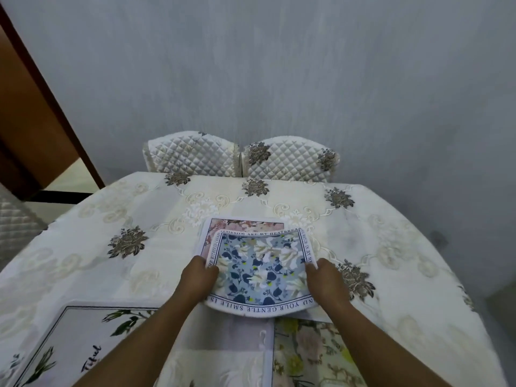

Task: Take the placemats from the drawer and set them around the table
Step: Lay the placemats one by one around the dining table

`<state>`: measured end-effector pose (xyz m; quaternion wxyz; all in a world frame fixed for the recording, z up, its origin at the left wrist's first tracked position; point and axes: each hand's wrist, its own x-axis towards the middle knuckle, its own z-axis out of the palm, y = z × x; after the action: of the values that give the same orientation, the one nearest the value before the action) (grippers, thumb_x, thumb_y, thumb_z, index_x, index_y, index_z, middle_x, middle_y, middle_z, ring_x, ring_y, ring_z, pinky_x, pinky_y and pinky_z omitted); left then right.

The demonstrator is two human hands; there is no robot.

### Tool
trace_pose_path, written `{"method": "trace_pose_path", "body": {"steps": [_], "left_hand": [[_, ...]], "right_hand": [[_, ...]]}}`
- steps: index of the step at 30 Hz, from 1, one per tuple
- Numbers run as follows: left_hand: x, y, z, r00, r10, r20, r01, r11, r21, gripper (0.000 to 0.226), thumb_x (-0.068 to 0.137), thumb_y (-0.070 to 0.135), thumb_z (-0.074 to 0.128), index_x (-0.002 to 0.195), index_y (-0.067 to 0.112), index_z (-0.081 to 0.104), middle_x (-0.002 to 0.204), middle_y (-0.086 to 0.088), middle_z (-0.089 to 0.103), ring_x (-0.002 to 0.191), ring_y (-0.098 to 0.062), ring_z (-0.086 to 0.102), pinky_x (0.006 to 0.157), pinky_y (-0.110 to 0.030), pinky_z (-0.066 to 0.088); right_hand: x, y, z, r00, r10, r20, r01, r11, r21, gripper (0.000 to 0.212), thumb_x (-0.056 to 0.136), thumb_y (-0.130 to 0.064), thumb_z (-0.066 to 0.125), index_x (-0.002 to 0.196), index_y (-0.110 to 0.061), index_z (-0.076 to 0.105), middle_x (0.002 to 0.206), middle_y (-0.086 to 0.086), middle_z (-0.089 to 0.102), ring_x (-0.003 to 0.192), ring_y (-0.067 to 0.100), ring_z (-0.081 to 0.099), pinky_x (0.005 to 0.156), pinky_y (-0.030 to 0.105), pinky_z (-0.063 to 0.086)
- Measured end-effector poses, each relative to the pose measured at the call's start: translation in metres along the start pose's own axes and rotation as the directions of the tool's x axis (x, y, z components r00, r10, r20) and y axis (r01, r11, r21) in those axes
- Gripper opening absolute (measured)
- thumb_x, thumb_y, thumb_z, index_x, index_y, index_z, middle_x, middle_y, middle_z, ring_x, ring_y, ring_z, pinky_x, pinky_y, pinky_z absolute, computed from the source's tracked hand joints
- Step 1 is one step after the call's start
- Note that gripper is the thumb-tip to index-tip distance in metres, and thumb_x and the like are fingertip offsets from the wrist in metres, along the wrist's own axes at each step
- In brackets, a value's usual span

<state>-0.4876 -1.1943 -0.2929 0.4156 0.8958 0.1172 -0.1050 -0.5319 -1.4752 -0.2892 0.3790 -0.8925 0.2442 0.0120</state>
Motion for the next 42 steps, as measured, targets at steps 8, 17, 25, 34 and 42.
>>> {"method": "trace_pose_path", "body": {"steps": [8,17,25,34,42], "left_hand": [[-0.122,0.083,0.019,0.963,0.261,-0.073,-0.260,0.965,0.016,0.012,0.095,0.021,0.048,0.090,0.012,0.054,0.076,-0.001,0.059,0.066,-0.014,0.056,0.050,-0.027,0.035],[-0.288,0.175,0.114,0.904,0.424,-0.049,-0.417,0.902,0.110,0.026,0.100,0.023,0.041,0.076,0.012,0.041,0.063,-0.011,0.050,0.053,-0.022,0.046,0.047,-0.032,0.029],[-0.424,0.259,0.242,0.874,0.474,-0.103,-0.467,0.880,0.091,0.028,0.098,0.025,0.043,0.072,0.024,0.036,0.061,-0.002,0.047,0.052,-0.017,0.044,0.045,-0.029,0.027],[-0.446,0.301,0.300,0.900,0.403,-0.168,-0.388,0.915,0.114,0.023,0.096,0.026,0.045,0.074,0.018,0.043,0.062,-0.007,0.052,0.054,-0.021,0.049,0.049,-0.030,0.035],[-0.360,0.329,0.316,0.910,0.318,-0.266,-0.310,0.948,0.074,0.026,0.099,0.030,0.044,0.077,0.018,0.044,0.063,-0.010,0.054,0.053,-0.025,0.051,0.045,-0.031,0.037]], "right_hand": [[-0.085,0.040,-0.137,0.975,-0.011,-0.220,0.018,0.999,0.030,0.029,0.097,-0.030,0.049,0.076,-0.011,0.047,0.071,0.002,0.053,0.071,0.028,0.054,0.055,0.031,0.033],[-0.174,0.181,-0.295,0.952,0.077,-0.295,-0.059,0.996,0.069,0.036,0.088,-0.028,0.050,0.058,-0.014,0.039,0.055,0.001,0.046,0.050,0.012,0.043,0.045,0.025,0.024],[-0.207,0.323,-0.445,0.936,0.014,-0.352,0.021,0.995,0.095,0.036,0.089,-0.028,0.051,0.058,-0.015,0.040,0.056,0.001,0.049,0.054,0.021,0.049,0.049,0.025,0.032],[-0.169,0.376,-0.497,0.941,-0.070,-0.330,0.118,0.985,0.127,0.035,0.089,-0.030,0.050,0.059,-0.019,0.035,0.051,-0.005,0.043,0.043,0.006,0.039,0.039,0.026,0.026],[-0.045,0.345,-0.496,0.965,-0.168,-0.204,0.199,0.969,0.147,0.038,0.092,-0.028,0.050,0.059,-0.016,0.034,0.054,0.000,0.044,0.049,0.013,0.040,0.047,0.031,0.029]]}}
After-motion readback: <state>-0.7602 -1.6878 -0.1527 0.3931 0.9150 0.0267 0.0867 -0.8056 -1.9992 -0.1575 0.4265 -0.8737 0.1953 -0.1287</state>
